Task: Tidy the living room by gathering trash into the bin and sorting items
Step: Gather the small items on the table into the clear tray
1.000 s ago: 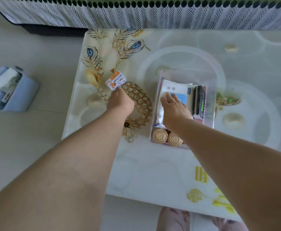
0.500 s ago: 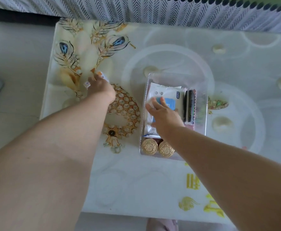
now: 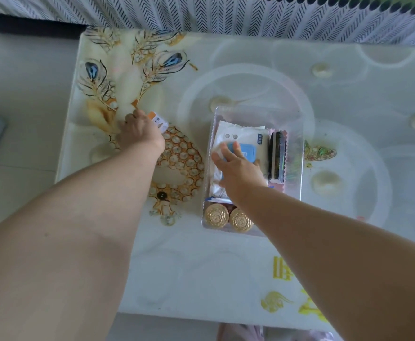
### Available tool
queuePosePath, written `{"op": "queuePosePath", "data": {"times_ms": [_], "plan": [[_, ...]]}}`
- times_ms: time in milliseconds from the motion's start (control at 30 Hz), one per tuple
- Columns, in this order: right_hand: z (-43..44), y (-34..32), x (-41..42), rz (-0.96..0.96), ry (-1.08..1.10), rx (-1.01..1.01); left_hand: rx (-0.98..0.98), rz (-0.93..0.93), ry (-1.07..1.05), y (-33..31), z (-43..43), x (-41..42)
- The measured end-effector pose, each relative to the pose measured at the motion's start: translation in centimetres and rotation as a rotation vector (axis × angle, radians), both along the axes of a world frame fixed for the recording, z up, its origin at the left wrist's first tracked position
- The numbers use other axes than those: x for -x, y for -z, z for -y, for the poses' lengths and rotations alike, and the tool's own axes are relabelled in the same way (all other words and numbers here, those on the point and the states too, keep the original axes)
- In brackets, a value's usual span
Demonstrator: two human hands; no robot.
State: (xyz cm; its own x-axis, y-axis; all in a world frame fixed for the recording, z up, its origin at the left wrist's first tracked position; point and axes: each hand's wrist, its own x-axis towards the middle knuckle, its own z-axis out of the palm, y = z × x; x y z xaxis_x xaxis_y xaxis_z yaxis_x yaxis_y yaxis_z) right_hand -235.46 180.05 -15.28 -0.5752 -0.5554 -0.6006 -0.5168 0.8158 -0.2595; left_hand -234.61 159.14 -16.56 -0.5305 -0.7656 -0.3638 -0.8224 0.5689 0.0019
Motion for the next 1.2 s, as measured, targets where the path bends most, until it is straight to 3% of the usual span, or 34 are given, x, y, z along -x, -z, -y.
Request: {"op": "queuePosePath", "data": {"times_ms": [233,367,567,667,867,1033,1200], "plan": [[0.4,0.1,0.5,0.028,-0.009,-0.017,-0.109,0.066,-0.019,-0.3,-2.7,-1.0],[0.6,0.2,0.7,0.022,-0.019,-0.025,-0.151,-0.046,-0.078,-1.0,-4.5,-2.5],[-0.1,-0.3,1.2,0.038,-0.067,0.019,-0.074,-0.278,0.018,-4.3,-6.6,-4.1],[-1.8,-2.6,2.3,0.109,0.028,0.084,-0.117,-0.371,0.020,-6.0,-7.9,-4.4],[-9.3,-5.6,2.9,-0.130,0.340,0.276,-0.344,-0.479,0.027,-8.4,-12.8,-3.8],[-13.3,-6.2,1.9,-0.144,0.322,0.340,-0.588,-0.386,0.081,-8.8,-17.9,-3.7],[-15.2,-6.3,0.6,-0.104,0.378,0.400,-0.468,-0.158,0.253,-9.3,-21.8,-3.7]]}}
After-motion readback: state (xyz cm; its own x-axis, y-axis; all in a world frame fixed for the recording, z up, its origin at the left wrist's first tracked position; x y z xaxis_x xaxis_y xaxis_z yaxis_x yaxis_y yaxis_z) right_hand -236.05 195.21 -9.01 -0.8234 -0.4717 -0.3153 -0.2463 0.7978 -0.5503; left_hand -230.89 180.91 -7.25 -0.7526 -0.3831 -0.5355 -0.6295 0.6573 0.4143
